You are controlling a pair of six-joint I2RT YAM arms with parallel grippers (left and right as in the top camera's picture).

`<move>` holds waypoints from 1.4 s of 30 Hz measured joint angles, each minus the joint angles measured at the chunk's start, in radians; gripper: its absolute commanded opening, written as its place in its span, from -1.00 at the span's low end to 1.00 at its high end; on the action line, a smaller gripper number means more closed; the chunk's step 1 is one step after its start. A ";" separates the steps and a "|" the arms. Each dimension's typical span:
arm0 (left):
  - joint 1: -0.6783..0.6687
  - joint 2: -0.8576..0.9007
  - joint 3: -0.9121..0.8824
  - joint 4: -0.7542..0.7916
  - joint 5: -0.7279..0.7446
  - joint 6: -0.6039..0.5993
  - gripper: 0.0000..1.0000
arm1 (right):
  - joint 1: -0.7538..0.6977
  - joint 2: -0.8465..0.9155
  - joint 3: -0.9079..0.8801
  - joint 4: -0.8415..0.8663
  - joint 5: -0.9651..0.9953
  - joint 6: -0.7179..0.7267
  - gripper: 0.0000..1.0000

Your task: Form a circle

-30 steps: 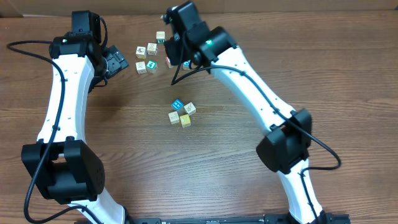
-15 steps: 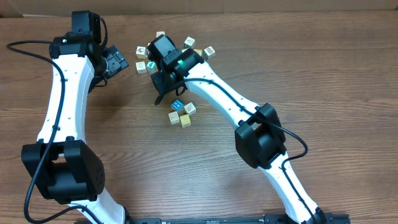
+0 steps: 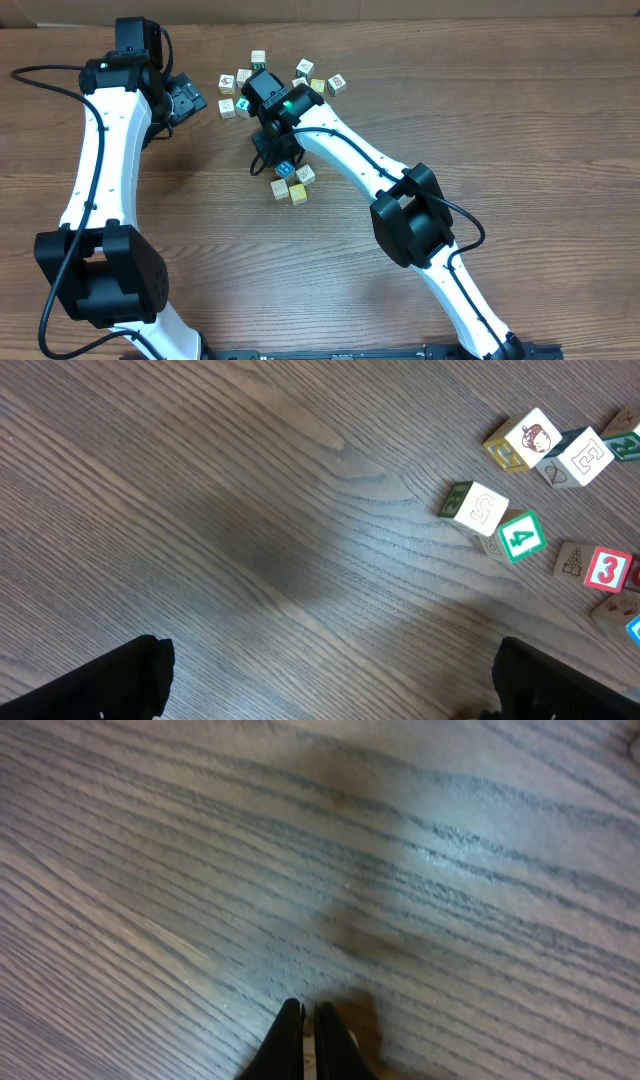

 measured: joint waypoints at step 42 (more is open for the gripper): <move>0.000 0.000 0.000 0.000 0.000 0.000 0.99 | 0.000 0.000 0.019 -0.006 0.008 0.001 -0.91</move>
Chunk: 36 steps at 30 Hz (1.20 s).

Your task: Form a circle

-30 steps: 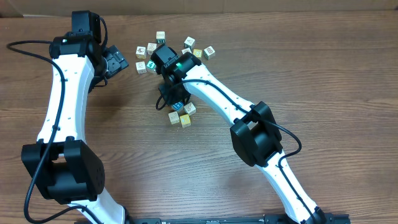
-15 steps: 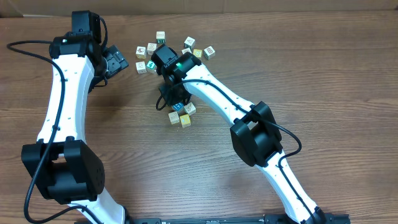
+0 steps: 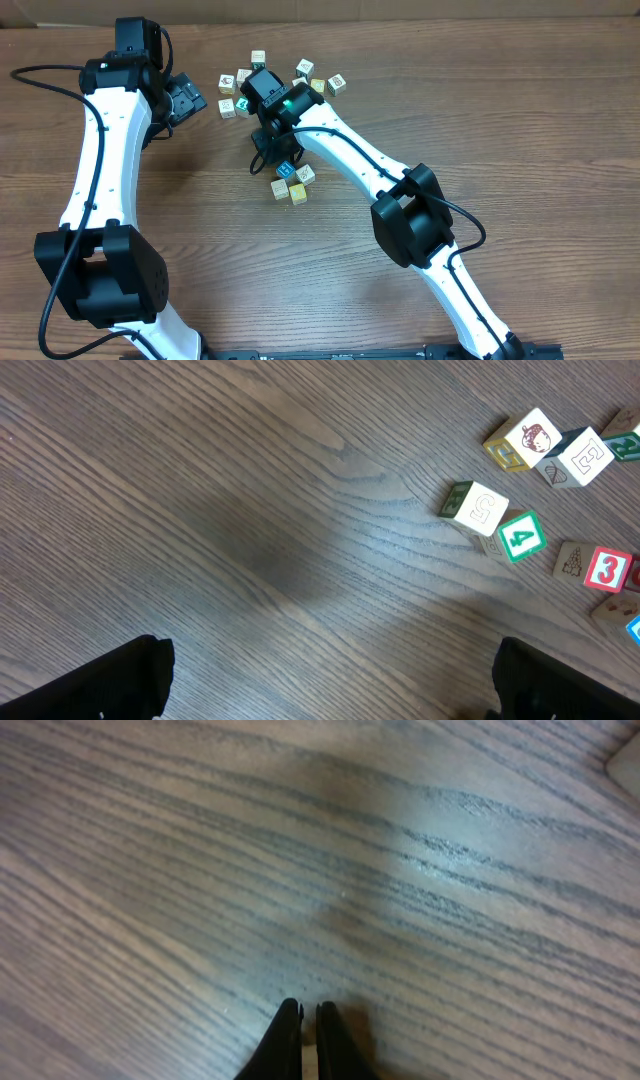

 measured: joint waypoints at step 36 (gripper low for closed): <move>0.000 0.000 0.000 0.000 0.000 0.000 0.99 | 0.086 -0.013 -0.006 -0.182 -0.127 0.113 -0.92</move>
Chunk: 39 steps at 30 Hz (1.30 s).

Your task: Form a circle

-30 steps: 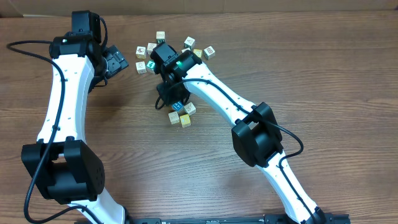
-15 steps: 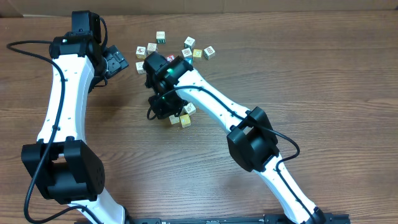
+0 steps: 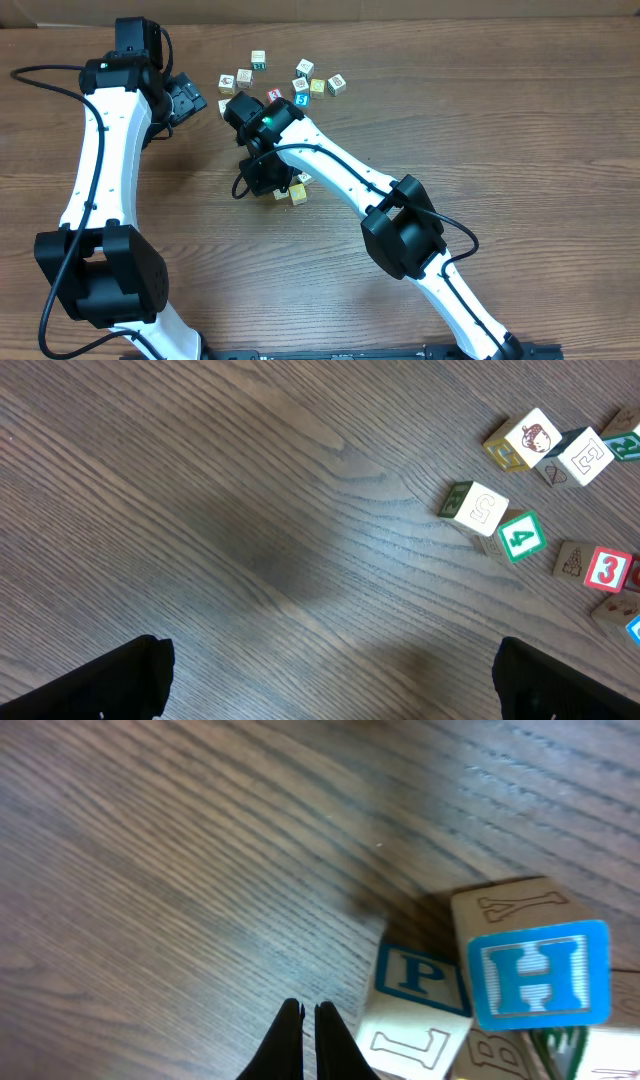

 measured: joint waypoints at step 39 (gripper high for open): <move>0.000 0.000 0.000 0.000 0.000 0.000 0.99 | -0.496 -0.090 0.001 -0.013 0.258 0.018 1.00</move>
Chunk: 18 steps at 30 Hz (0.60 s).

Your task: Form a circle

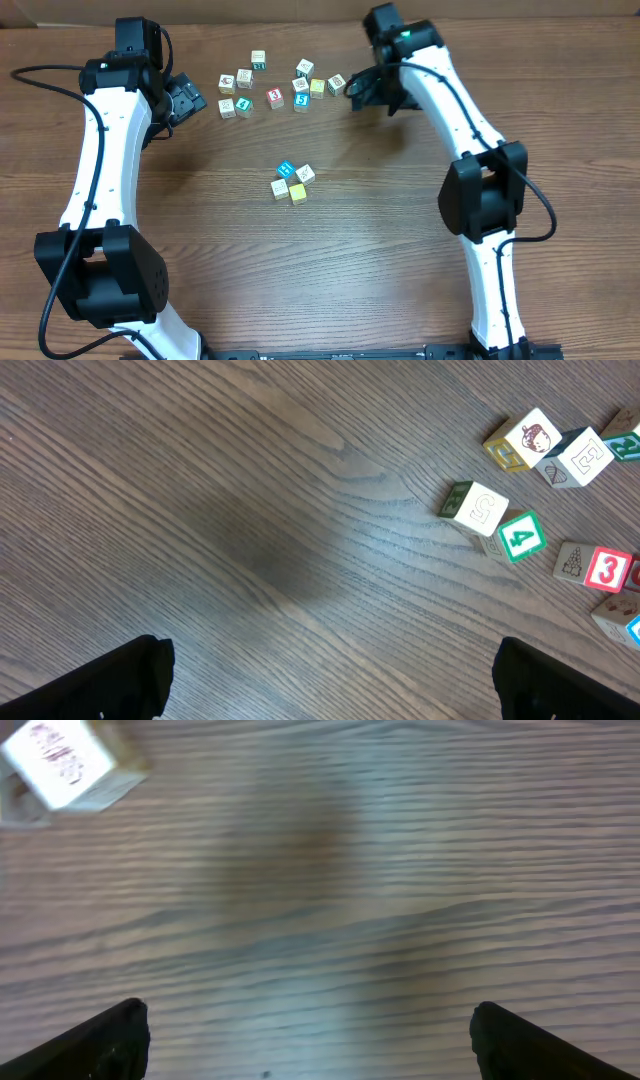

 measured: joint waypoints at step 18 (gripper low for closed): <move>0.000 0.000 0.000 0.000 0.000 0.000 0.99 | -0.058 0.000 0.000 0.001 0.002 0.000 1.00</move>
